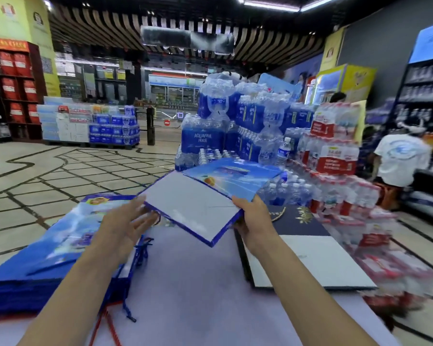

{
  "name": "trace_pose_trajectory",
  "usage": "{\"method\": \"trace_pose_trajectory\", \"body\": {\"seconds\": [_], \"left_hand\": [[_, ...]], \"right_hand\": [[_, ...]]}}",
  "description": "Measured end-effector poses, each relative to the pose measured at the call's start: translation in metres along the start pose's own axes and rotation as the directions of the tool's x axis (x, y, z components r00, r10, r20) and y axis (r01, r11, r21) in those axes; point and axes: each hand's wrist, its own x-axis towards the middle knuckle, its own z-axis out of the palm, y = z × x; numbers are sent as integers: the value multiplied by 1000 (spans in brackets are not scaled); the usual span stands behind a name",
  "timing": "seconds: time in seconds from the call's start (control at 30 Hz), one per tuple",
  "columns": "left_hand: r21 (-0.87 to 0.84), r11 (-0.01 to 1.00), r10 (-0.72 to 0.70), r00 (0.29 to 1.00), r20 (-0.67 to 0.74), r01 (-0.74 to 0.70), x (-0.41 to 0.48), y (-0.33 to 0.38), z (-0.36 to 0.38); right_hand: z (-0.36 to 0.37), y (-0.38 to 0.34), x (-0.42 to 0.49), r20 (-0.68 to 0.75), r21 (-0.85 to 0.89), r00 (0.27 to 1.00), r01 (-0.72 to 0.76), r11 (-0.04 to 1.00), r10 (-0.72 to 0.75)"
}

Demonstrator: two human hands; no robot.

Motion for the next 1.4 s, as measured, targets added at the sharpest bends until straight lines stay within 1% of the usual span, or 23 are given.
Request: {"method": "trace_pose_trajectory", "body": {"seconds": [0.07, 0.1, 0.17, 0.2, 0.27, 0.37, 0.43, 0.5, 0.53, 0.6, 0.67, 0.7, 0.73, 0.8, 0.83, 0.9, 0.93, 1.0, 1.07, 1.17, 1.27, 1.33, 1.4], "left_hand": [[9, 996, -90, 990, 108, 90, -12, -18, 29], [39, 994, -103, 986, 132, 99, -18, -29, 43], [68, 994, -91, 988, 127, 83, -26, -52, 65], [65, 995, -82, 991, 103, 75, -28, -59, 72], [82, 993, -89, 994, 71, 83, -29, -65, 76], [113, 981, -168, 980, 107, 156, -24, -56, 69], [150, 970, -216, 963, 163, 192, -20, -48, 61], [172, 964, -232, 958, 170, 202, -15, -44, 58], [146, 967, -233, 960, 158, 210, -12, -44, 57], [-31, 973, -222, 964, 149, 229, -10, -45, 60], [-248, 942, -176, 962, 207, 226, -13, -49, 67], [-293, 927, -160, 955, 250, 232, -17, -54, 72], [-294, 926, -152, 946, 288, 238, -22, -61, 79], [-205, 957, -140, 944, 301, 207, -29, -82, 94], [-170, 968, -133, 953, 273, 184, -30, -91, 101], [-166, 972, -139, 976, 165, 167, -28, -100, 108], [-188, 966, -160, 980, 115, 180, -26, -99, 109], [-193, 960, -194, 979, 63, 202, -18, -90, 107], [-148, 966, -207, 976, 62, 214, -11, -79, 103], [-58, 961, -265, 962, 69, 269, 3, -69, 93], [66, 943, -332, 934, 131, 326, 8, -66, 83], [117, 940, -335, 932, 136, 321, 11, -67, 80], [100, 953, -297, 949, 104, 287, 9, -69, 81]], "right_hand": [[-5, 4, -3, -71, -25, 996, 52, 998, -53], [-7, 8, -4, -88, -69, 992, 82, 994, -88], [-8, 14, -8, -102, -143, 986, 118, 983, -134], [-10, 14, -11, -96, -143, 987, 117, 983, -131], [-16, 8, -14, -88, -72, 991, 98, 993, -104], [-36, -18, -14, -109, 158, 991, 92, 983, -75], [-55, -36, -13, -144, 185, 990, 37, 982, -10], [-75, -43, -12, -197, 170, 979, -22, 985, 56], [-82, -43, -12, -219, 165, 972, -47, 985, 83], [-90, -36, -10, -252, 200, 963, -49, 978, 100], [-87, -24, -11, -285, 251, 954, -16, 968, 90], [-82, -16, -12, -302, 267, 950, 2, 964, 81], [-75, -8, -14, -303, 273, 950, 8, 962, 78], [-60, 10, -21, -269, 233, 962, 13, 972, 52], [-54, 17, -25, -239, 175, 971, 13, 984, 30], [-48, 22, -34, -142, 94, 990, 5, 996, 9], [-49, 20, -38, -68, 108, 998, -2, 994, 9], [-60, 9, -44, 78, 203, 997, -26, 979, 10], [-77, -4, -46, 134, 262, 991, -55, 964, 21], [-102, -17, -44, 86, 242, 993, -104, 965, 86], [-112, -19, -39, -31, 96, 989, -139, 986, 143], [-113, -13, -35, -64, 52, 984, -163, 985, 166], [-108, -6, -35, -75, 45, 986, -147, 988, 150]]}}
